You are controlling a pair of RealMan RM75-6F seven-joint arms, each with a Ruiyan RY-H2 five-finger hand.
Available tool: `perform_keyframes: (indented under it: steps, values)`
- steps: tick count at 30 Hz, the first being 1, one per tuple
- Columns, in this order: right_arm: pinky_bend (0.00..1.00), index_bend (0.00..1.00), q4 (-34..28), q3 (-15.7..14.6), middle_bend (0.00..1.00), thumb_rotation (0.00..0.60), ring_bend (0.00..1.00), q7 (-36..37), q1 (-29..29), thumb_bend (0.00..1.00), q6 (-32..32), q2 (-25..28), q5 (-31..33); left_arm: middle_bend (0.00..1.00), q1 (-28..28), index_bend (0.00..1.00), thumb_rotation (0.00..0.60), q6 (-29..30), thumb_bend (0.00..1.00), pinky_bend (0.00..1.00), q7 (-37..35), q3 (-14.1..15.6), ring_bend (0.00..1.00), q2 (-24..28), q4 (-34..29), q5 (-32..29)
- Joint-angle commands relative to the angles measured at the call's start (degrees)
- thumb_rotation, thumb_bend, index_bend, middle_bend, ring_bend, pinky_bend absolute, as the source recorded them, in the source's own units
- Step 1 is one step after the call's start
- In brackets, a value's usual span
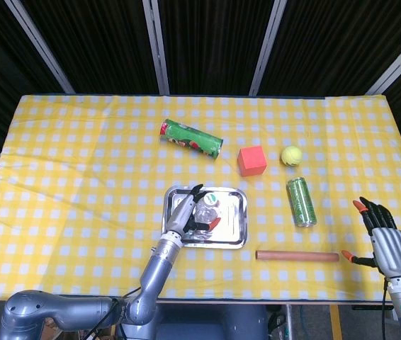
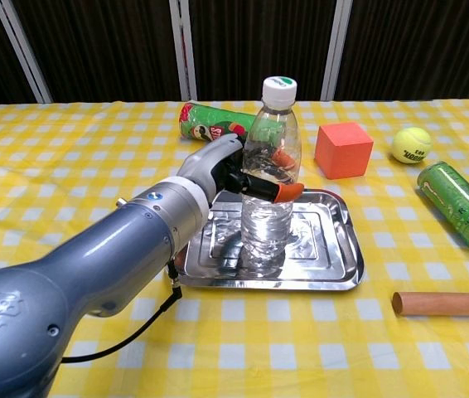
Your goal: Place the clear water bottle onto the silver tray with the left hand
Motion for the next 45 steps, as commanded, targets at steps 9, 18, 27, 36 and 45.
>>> perform_keyframes:
  steps: [9,18,27,36,45]
  values:
    - [0.00,0.05,-0.3,-0.1,0.00,0.600,0.00,-0.5,0.1,0.05,-0.3,0.0,0.0,0.37,1.6,0.40,0.600,-1.4,0.38,0.06,-0.6,0.8,0.00,2.3,-2.1,3.0]
    - [0.00,0.05,-0.4,-0.1,0.00,0.600,0.00,-0.6,0.1,0.05,-0.3,0.0,0.2,0.26,1.8,0.27,0.600,-4.4,0.32,0.05,0.0,1.6,0.00,4.1,-3.6,2.9]
    - [0.00,0.05,-0.4,-0.1,0.00,0.600,0.00,-0.4,0.1,0.05,-0.4,0.1,0.3,0.17,2.2,0.18,0.600,-7.0,0.32,0.03,-0.5,1.9,0.00,5.7,-4.2,2.2]
    - [0.00,0.05,-0.6,-0.3,0.00,0.600,0.00,-0.5,0.2,0.05,-0.7,0.1,0.2,0.09,5.6,0.08,0.600,-4.6,0.31,0.02,-2.4,2.7,0.00,11.2,-11.5,7.2]
    - [0.00,0.05,-1.3,-0.2,0.00,0.600,0.00,-0.7,0.0,0.05,0.0,0.4,-0.1,0.14,13.3,0.11,0.600,-0.2,0.32,0.01,-2.0,6.9,0.00,25.2,-24.2,12.0]
